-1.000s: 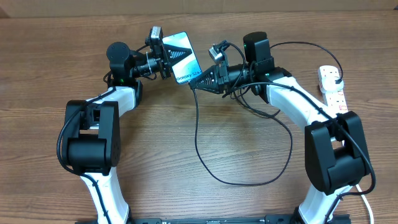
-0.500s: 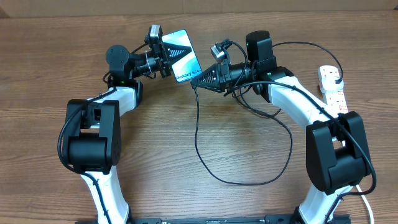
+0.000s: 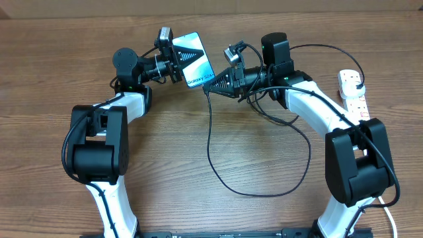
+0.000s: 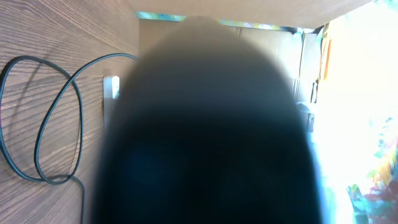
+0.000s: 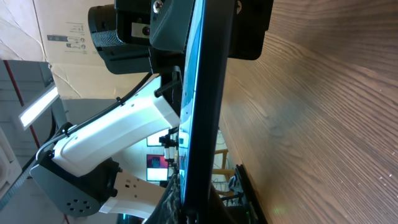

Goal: Plug charger to phone and switch on socket

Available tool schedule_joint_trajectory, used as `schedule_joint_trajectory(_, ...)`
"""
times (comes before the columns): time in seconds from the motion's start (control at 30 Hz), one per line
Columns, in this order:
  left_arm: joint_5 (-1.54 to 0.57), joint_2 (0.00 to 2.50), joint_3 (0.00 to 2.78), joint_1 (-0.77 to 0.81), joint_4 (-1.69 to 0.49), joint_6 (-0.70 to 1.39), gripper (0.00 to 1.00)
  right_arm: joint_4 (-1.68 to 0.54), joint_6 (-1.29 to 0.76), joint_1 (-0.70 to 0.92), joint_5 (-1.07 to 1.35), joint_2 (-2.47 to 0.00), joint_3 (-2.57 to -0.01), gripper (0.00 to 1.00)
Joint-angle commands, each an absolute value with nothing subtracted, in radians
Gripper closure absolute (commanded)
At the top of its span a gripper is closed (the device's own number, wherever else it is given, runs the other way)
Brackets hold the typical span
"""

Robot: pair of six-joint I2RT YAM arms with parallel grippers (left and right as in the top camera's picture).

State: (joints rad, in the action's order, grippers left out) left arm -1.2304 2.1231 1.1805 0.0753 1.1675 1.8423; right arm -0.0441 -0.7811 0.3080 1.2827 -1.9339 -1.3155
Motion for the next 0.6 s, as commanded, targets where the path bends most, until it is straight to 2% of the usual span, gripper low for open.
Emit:
schedule_joint_trajectory(0.0, -1.375, 2.106, 1.182, 0.120, 1.186, 1.850, 0.96, -0.026, -0.781, 0.280, 1.195, -1.929, -1.335, 0.96)
schedule_joint_trajectory(0.57, -1.347, 2.106, 1.182, 0.118, 1.182, 1.828, 0.96, -0.015, -0.782, 0.280, 1.252, -1.929, -1.335, 0.96)
